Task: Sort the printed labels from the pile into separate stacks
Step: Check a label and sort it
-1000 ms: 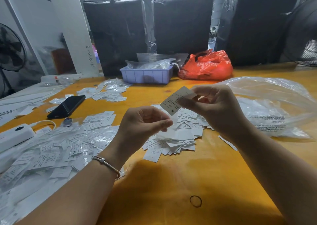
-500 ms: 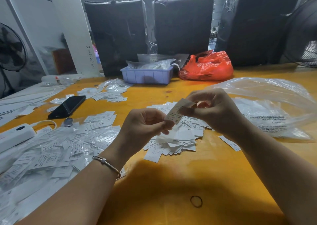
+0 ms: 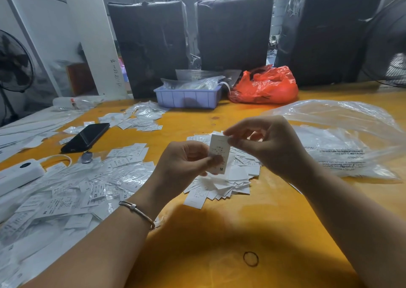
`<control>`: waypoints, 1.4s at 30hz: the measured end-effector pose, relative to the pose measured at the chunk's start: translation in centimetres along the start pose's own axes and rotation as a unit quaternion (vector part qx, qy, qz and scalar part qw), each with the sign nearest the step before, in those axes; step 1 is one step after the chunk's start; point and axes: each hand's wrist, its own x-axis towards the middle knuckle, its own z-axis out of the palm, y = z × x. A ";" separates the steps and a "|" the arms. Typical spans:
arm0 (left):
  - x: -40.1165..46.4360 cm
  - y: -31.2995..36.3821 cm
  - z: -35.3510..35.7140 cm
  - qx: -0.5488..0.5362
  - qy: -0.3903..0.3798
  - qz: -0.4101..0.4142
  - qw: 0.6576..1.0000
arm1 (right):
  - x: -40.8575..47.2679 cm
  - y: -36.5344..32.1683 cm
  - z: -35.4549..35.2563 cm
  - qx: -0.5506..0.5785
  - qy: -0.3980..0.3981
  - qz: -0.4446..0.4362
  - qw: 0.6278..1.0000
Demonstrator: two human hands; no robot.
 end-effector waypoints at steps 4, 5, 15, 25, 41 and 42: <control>0.1 -0.1 0.0 -0.022 0.001 -0.002 1.000 | -0.2 0.1 0.5 -0.023 0.000 -0.008 1.000; 0.1 -0.1 0.0 -0.025 0.001 -0.002 1.000 | -0.2 0.1 0.6 -0.031 -0.008 -0.008 0.999; 0.3 -0.7 0.0 -0.023 -0.007 -0.030 0.999 | -0.3 0.7 0.9 -0.011 -0.110 0.043 0.993; 0.9 -1.0 -2.9 0.096 0.080 -0.094 0.988 | 0.4 3.3 -1.0 -0.273 0.051 0.167 0.946; 1.3 -4.2 -5.9 0.462 0.067 -0.245 0.850 | 0.3 8.0 -4.1 -0.505 0.011 0.351 0.788; 1.3 -4.1 -5.7 0.465 0.079 -0.231 0.851 | 0.3 8.0 -4.1 -0.507 0.021 0.344 0.790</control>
